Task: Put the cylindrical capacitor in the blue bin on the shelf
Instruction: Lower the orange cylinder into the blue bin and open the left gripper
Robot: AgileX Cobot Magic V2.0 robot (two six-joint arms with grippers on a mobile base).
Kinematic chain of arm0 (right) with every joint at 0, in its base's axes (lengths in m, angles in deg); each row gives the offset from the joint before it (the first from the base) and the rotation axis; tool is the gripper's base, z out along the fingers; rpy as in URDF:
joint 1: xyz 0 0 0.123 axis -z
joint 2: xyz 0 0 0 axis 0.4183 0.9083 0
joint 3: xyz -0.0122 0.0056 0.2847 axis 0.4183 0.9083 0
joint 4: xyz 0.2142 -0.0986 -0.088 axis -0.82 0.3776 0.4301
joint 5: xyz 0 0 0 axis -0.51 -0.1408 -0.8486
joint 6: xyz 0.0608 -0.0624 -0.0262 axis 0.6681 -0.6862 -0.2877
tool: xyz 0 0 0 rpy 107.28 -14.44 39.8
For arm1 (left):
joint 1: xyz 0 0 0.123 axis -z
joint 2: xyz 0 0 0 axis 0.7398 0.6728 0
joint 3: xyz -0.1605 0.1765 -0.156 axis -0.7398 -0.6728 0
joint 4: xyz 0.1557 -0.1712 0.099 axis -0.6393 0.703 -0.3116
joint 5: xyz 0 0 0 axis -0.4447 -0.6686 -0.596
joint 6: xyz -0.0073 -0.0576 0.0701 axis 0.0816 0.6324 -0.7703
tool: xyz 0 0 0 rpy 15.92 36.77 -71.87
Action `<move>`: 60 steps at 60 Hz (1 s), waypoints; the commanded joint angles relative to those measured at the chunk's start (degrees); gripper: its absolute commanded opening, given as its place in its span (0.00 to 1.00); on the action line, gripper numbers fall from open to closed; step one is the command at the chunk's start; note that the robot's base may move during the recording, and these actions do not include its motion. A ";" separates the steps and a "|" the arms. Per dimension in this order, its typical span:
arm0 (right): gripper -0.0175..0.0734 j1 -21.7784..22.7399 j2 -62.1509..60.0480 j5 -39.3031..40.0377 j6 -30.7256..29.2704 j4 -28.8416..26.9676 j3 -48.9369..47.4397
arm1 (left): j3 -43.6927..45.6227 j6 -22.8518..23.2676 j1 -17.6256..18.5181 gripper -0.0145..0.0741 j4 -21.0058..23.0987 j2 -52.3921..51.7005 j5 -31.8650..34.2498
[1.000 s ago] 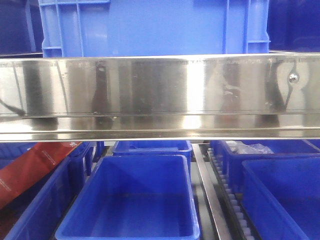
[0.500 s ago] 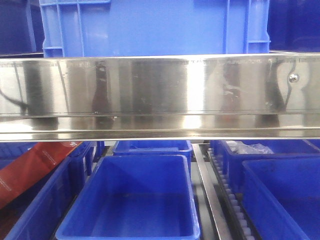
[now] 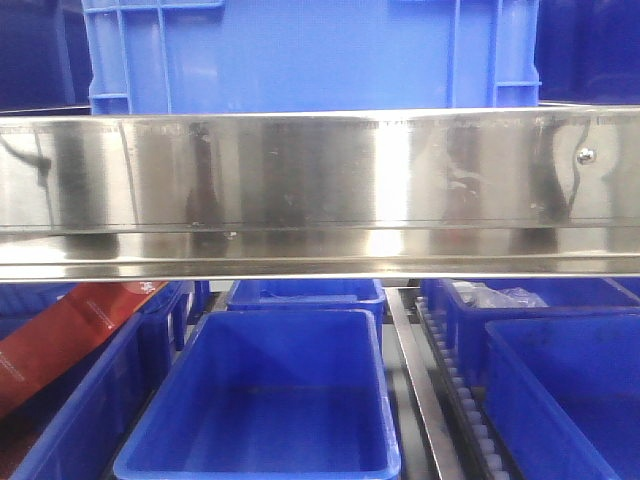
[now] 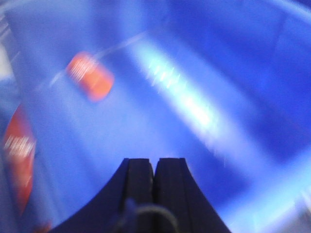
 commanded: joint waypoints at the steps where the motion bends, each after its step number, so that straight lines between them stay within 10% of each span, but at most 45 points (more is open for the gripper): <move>1: 0.01 0.01 -0.20 1.77 -0.32 -0.19 -0.08 | -5.99 1.81 -0.23 0.10 0.05 -5.83 2.58; 31: 0.01 0.01 0.78 -0.12 -0.32 -0.31 -1.08 | -49.67 16.81 -0.23 0.10 -10.61 -50.12 18.20; 60: 0.01 -12.29 22.14 -2.48 -2.44 -0.40 -23.87 | -56.91 16.96 -0.23 0.10 -9.25 -62.03 17.83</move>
